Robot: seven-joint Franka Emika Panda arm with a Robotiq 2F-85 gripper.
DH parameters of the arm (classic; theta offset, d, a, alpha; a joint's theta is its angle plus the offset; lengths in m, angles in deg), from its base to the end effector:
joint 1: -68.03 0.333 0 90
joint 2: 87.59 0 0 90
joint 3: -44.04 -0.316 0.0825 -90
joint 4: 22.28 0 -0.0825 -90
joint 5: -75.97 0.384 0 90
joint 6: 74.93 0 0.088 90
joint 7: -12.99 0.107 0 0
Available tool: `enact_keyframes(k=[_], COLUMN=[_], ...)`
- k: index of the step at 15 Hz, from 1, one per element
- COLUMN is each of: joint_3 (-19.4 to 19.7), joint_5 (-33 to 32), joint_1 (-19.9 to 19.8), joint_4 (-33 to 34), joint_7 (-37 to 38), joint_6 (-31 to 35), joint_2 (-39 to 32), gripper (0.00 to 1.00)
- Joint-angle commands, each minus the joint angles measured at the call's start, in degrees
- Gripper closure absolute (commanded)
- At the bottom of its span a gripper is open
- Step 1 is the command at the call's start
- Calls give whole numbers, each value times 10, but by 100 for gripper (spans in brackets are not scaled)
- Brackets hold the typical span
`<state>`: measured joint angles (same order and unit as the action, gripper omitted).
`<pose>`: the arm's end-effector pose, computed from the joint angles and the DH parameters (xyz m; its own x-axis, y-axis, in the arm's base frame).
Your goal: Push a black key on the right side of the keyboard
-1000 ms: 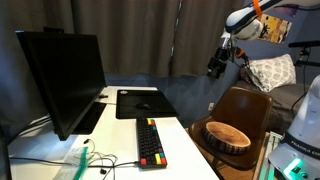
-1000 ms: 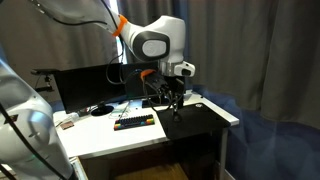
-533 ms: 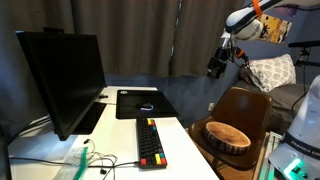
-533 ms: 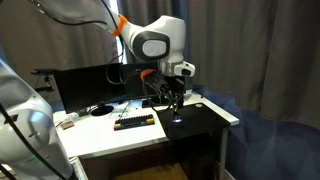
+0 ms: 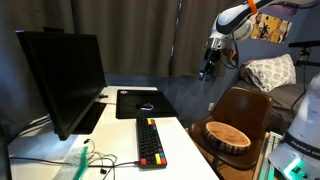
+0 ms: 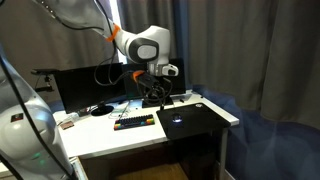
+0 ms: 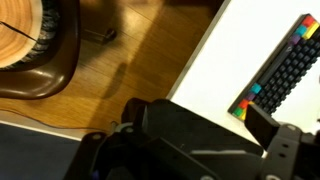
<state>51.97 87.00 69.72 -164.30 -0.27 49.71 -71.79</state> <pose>0.4356 -0.0402 0.3895 0.9999 0.0158 0.0023 0.0160 -0.9806 -0.1955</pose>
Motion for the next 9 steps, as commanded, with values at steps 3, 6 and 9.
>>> enact_keyframes(k=[3, 6, 9], joint_3=[-67, -97, -130], joint_5=[42, 54, 39], joint_1=[61, 88, 104], joint_4=[12, 29, 52], joint_7=[-53, -104, -151], joint_6=[36, 72, 135], joint_2=[-64, -103, -145], gripper=[0, 0, 0])
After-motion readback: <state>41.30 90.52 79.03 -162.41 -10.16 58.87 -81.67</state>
